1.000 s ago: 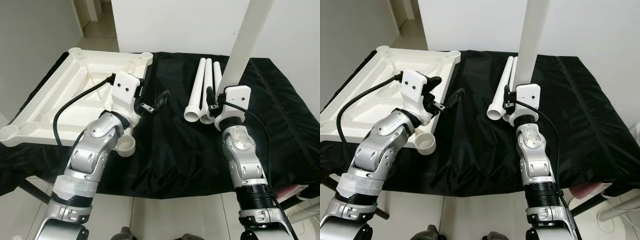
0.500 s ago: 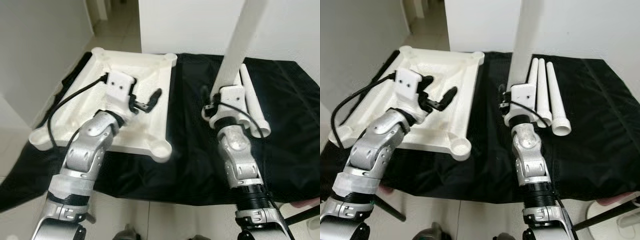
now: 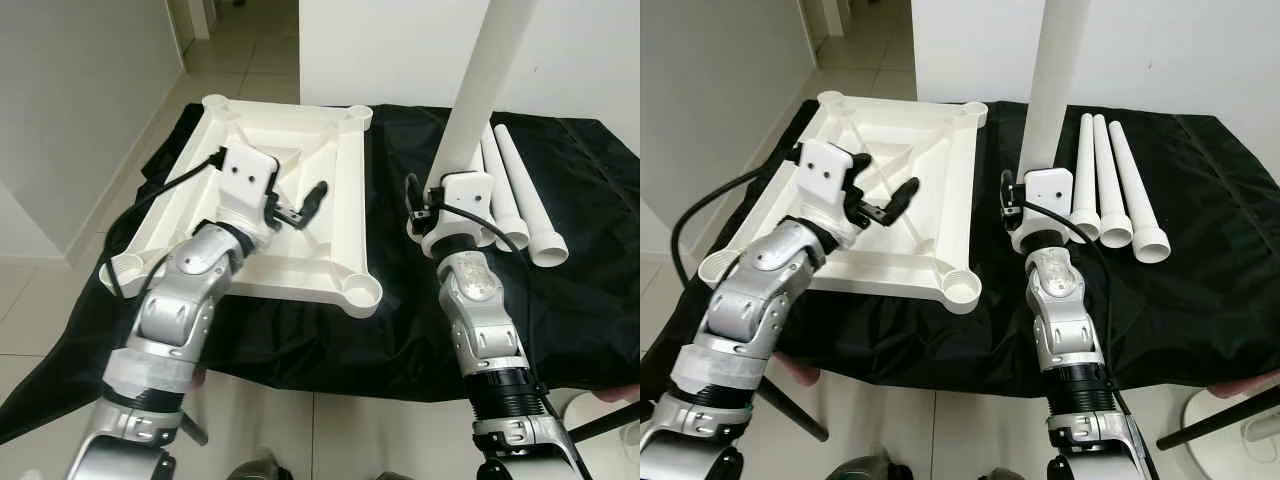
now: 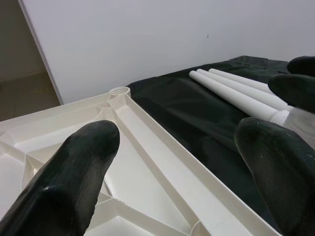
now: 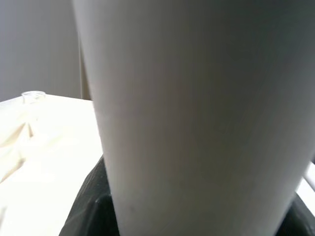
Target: Building children table
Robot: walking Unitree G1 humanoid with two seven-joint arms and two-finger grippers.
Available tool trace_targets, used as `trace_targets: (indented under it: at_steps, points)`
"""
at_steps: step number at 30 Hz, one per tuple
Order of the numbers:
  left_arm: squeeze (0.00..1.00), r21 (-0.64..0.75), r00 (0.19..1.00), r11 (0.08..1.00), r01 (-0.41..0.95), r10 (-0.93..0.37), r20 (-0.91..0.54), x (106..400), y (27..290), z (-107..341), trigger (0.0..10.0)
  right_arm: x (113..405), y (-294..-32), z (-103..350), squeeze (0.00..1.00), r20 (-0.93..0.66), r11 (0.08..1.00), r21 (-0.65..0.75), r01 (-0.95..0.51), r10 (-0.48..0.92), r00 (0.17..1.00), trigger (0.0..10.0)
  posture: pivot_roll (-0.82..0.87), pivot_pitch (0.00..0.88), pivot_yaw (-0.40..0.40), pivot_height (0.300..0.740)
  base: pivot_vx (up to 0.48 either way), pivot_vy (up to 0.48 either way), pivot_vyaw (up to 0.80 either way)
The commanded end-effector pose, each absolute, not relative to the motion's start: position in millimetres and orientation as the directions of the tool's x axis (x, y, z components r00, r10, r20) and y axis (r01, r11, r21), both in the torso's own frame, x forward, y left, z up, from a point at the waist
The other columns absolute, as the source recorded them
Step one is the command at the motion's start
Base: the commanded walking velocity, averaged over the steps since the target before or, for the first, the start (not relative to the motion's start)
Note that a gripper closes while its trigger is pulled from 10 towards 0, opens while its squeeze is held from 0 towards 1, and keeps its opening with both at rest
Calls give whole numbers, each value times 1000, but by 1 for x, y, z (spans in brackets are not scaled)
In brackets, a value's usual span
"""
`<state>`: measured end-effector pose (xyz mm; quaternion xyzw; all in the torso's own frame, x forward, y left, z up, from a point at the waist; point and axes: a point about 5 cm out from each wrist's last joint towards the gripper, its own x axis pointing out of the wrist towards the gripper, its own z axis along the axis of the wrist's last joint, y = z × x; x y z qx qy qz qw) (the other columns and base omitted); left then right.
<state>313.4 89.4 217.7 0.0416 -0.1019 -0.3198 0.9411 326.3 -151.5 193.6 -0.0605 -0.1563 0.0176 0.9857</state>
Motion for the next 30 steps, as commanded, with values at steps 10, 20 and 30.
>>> trace_targets:
  at_steps: [10,20,30]
  points:
    - [0,127,774,792,598,-611,164,316,89,221,10000,328,-152,196,0,318,992,-127,-5,46,947,10000,48,0,31,740,0,103,0]
    - [0,165,773,790,591,-613,165,316,87,221,10000,327,-153,197,0,320,992,-126,0,40,946,10000,43,0,36,740,0,240,0]
    - [0,196,760,776,599,-629,165,315,83,221,10000,329,-154,197,0,323,992,-125,7,34,946,10000,41,0,38,740,0,0,0]
